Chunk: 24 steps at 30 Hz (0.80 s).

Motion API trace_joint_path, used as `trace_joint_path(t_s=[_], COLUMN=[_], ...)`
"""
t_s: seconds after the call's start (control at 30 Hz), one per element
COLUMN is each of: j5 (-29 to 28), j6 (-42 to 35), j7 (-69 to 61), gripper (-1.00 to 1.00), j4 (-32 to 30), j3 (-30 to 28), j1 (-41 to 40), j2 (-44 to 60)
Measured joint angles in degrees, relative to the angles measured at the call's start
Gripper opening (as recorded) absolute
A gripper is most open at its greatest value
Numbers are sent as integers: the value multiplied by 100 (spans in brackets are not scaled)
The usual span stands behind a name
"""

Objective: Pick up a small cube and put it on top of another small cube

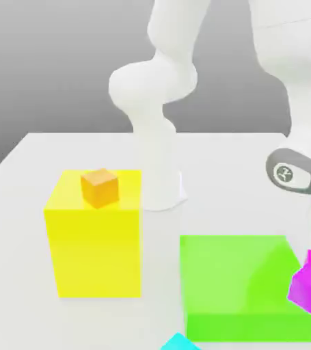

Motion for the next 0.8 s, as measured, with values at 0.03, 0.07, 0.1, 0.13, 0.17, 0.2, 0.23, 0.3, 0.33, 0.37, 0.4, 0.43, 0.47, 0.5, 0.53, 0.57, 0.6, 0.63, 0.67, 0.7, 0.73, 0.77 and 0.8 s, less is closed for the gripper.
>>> trace_joint_path(t_s=[0.03,0.07,0.1,0.13,0.17,0.2,0.23,0.3,0.33,0.37,0.4,0.43,0.47,0.5,0.53,0.57,0.6,0.63,0.67,0.7,0.73,0.77,0.8], j5=[47,109,180,320,508,686,850,1117,1216,1291,1345,1381,1399,1400,1385,1356,1310,1249,1176,1090,995,889,773], j6=[-146,-299,-457,-615,-775,-936,-1099,-1429,-1594,-1757,-1919,-2079,-2237,-2392,-2545,-2694,-2841,-2985,-3126,-3264,-3400,-3535,-3668], j7=[-34,-80,-134,-391,-795,-1209,-1631,-2449,-2836,-3208,-3565,-3911,-4244,-4565,-4877,-5178,-5469,-5749,-6021,-6284,-6541,-6790,-7033], gripper=[-100,-100,-100,-100,-100,-100,-100,-100,-100,-100,-100,-100,-100,-100,-100,-100,-100,-100,-100,-100,-100,-100,-100], j4=[-39,-81,-123,-149,-162,-173,-181,-197,-204,-213,-222,-233,-244,-256,-269,-282,-297,-313,-329,-346,-363,-381,-399], j3=[22,45,75,120,139,147,136,45,-20,-75,-134,-215,-292,-373,-462,-557,-664,-782,-899,-1019,-1136,-1254,-1372], j1=[-12,-23,-45,-153,-289,-428,-560,-818,-993,-1132,-1284,-1409,-1523,-1610,-1689,-1755,-1824,-1899,-1985,-2072,-2166,-2260,-2356], j2=[-188,-381,-574,-744,-901,-1056,-1209,-1516,-1670,-1824,-1978,-2133,-2289,-2445,-2601,-2759,-2917,-3076,-3236,-3397,-3560,-3725,-3891])
